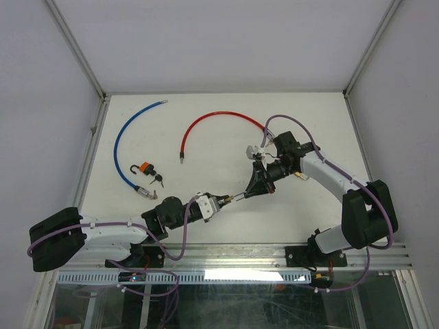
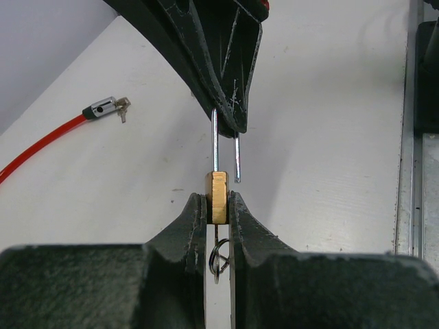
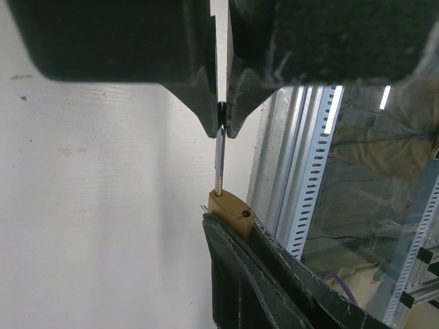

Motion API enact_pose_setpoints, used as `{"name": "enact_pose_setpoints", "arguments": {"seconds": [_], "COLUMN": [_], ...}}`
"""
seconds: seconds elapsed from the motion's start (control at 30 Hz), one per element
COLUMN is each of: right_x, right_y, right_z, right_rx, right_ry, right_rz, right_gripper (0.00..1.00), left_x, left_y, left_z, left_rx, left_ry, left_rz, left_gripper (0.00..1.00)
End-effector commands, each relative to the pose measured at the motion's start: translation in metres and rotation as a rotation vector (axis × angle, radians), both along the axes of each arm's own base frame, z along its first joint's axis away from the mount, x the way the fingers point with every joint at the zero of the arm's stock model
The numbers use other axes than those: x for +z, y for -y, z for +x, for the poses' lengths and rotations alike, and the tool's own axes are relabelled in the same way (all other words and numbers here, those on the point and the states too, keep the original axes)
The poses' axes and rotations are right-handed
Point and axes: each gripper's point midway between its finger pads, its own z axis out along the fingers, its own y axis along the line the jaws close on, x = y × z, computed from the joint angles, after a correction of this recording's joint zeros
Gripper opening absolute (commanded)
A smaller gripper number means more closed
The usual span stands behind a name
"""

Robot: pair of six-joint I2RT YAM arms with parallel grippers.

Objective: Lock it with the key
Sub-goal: Place the key at the center of the board.

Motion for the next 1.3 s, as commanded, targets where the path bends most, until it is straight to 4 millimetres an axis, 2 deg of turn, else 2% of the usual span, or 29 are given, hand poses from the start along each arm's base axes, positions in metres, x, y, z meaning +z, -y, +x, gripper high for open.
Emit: {"name": "enact_pose_setpoints", "arguments": {"seconds": [0.0,0.17,0.3,0.5,0.57,0.67,0.77,0.97,1.13,1.27], "right_x": [0.022,0.024,0.024,0.026,0.026,0.024,0.024,0.028,0.033,0.033], "right_y": [-0.005,-0.005,-0.004,-0.001,0.000,0.001,0.003,0.006,0.007,0.008], "right_z": [0.001,0.004,0.004,0.006,0.006,0.009,0.011,0.013,0.011,0.008], "right_rx": [0.018,0.014,0.015,0.007,0.004,-0.006,-0.019,-0.027,-0.030,-0.023], "right_ry": [0.016,0.028,0.047,0.089,0.093,0.109,0.129,0.161,0.161,0.165], "right_rz": [0.066,0.054,0.054,0.065,0.062,0.043,0.038,0.046,0.065,0.076], "right_gripper": [0.00,0.00,0.00,0.00,0.00,0.00,0.00,0.00,0.00,0.00], "left_x": [0.026,0.028,0.030,0.031,0.034,0.043,0.057,0.072,0.070,0.069], "left_y": [-0.004,-0.005,-0.004,-0.002,-0.003,-0.007,-0.015,-0.034,-0.036,-0.038], "left_z": [0.007,0.006,0.000,-0.010,-0.013,-0.017,-0.018,-0.022,-0.030,-0.022], "left_rx": [0.040,0.034,0.008,-0.040,-0.048,-0.055,-0.034,-0.014,-0.093,-0.134], "left_ry": [0.023,0.021,0.009,-0.031,-0.051,-0.075,-0.096,-0.176,-0.244,-0.355], "left_rz": [-0.098,-0.118,-0.143,-0.175,-0.198,-0.246,-0.313,-0.449,-0.455,-0.459], "left_gripper": [0.00,0.00,0.22,0.49,0.61,0.81,0.96,0.99,0.99,0.99]}}
